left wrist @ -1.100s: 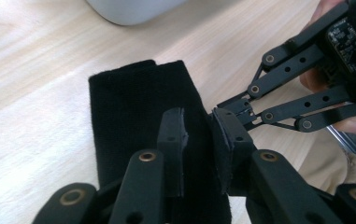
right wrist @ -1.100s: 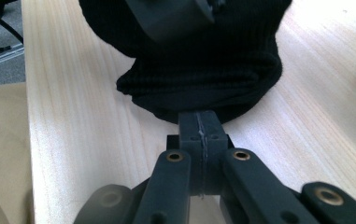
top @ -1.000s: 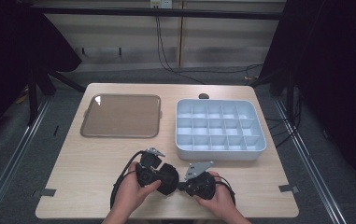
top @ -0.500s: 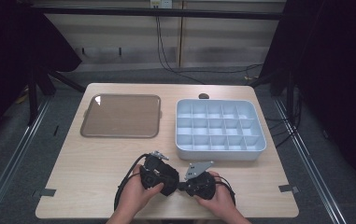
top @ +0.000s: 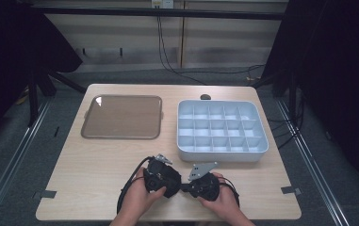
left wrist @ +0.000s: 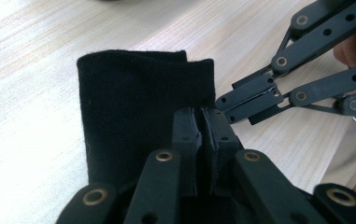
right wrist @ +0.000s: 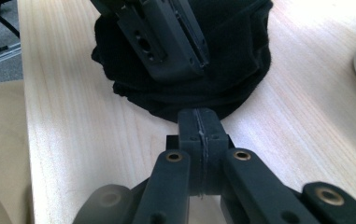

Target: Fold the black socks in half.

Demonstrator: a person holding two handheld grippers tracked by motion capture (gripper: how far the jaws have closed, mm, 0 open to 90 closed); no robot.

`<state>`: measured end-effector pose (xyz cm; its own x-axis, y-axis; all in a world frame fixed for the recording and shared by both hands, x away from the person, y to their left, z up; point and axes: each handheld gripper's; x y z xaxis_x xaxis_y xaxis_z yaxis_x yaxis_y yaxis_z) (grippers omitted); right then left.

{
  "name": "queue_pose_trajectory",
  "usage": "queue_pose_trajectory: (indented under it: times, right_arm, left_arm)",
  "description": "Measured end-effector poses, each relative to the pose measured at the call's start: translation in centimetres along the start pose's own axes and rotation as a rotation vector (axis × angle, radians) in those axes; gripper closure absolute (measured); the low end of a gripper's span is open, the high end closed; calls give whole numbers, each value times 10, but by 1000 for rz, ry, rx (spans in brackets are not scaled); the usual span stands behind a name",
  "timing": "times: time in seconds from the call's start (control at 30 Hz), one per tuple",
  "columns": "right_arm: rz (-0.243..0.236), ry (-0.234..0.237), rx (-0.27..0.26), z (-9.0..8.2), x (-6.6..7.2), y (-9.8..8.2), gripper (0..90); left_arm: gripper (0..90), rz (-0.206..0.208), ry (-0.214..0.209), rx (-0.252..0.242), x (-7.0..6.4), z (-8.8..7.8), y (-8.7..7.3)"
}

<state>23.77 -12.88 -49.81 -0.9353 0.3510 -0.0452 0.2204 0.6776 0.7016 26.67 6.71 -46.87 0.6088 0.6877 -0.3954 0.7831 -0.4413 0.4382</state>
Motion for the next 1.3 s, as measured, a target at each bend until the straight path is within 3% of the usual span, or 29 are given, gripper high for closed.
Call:
queue_pose_trajectory:
  times: [0.23,0.63,0.87,1.3]
  right_arm:
    - [2,-11,-3,-3,-2,-2,900]
    - [9,-6,1,-3,-2,-1,897]
    - [9,-12,-1,-3,-3,-1,896]
    - [8,-7,1,-2,-2,-1,896]
  left_arm:
    - [840,17,10,-14,-2,-1,-3]
    - [791,-28,-15,20,-1,-9,3]
    - [742,-58,-26,14,-1,-12,4]
    - [685,-63,-33,8,0,-19,7]
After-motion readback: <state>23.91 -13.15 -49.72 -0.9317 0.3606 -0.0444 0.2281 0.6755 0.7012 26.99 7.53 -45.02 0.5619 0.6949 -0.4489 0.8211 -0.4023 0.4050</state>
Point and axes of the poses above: each handheld gripper's, and its own axes: z roughly forward along the jaws, y roughly out of its top, x roughly to its left, and after that the axes turned 12 degrees about -z, right-handed
